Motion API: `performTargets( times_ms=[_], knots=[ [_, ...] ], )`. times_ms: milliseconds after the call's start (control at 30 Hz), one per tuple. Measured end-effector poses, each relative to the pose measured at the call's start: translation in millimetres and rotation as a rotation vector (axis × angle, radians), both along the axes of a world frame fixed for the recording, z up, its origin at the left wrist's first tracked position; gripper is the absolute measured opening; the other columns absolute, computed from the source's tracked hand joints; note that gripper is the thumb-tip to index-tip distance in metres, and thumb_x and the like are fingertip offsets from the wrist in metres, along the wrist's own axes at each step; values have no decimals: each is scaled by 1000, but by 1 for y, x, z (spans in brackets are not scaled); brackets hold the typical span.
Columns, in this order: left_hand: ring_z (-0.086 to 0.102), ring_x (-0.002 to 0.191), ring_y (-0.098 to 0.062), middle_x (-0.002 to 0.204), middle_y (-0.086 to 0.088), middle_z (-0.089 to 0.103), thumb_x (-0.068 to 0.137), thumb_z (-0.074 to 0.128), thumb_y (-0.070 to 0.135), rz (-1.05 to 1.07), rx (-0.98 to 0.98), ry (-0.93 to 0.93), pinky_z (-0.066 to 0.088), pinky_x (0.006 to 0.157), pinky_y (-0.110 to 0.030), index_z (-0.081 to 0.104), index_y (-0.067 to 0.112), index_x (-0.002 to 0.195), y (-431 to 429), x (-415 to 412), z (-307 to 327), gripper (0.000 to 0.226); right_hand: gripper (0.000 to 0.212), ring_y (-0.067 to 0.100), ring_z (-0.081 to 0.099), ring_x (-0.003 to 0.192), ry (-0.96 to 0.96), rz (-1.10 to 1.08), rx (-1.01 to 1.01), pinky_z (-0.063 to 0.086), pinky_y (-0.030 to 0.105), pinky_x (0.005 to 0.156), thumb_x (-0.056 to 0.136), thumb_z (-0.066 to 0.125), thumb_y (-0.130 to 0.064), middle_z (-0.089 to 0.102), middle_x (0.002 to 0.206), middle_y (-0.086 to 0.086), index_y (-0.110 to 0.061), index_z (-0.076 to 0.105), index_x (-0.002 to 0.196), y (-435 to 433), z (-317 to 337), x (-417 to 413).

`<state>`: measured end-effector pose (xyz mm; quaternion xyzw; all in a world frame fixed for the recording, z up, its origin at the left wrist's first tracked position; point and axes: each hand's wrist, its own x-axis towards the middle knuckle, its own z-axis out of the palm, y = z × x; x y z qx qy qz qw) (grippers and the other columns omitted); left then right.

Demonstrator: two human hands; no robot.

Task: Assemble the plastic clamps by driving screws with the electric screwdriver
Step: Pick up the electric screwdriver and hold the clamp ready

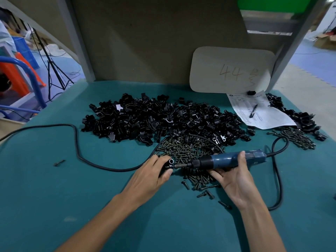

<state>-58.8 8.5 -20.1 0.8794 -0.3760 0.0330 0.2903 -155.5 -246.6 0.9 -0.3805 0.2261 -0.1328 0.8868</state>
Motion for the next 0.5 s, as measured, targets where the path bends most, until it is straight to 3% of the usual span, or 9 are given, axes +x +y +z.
performTargets(
  times_ms=[500],
  knots=[
    [44, 87, -1, 100, 18, 37, 103, 29, 58, 0, 10, 3, 40, 70, -22, 40, 37, 133, -1, -1, 2, 38, 69, 33, 70, 115, -2, 0, 14, 63, 42, 78, 91, 49, -60, 65, 132, 24, -15, 45, 143, 1, -3, 1]
  ],
)
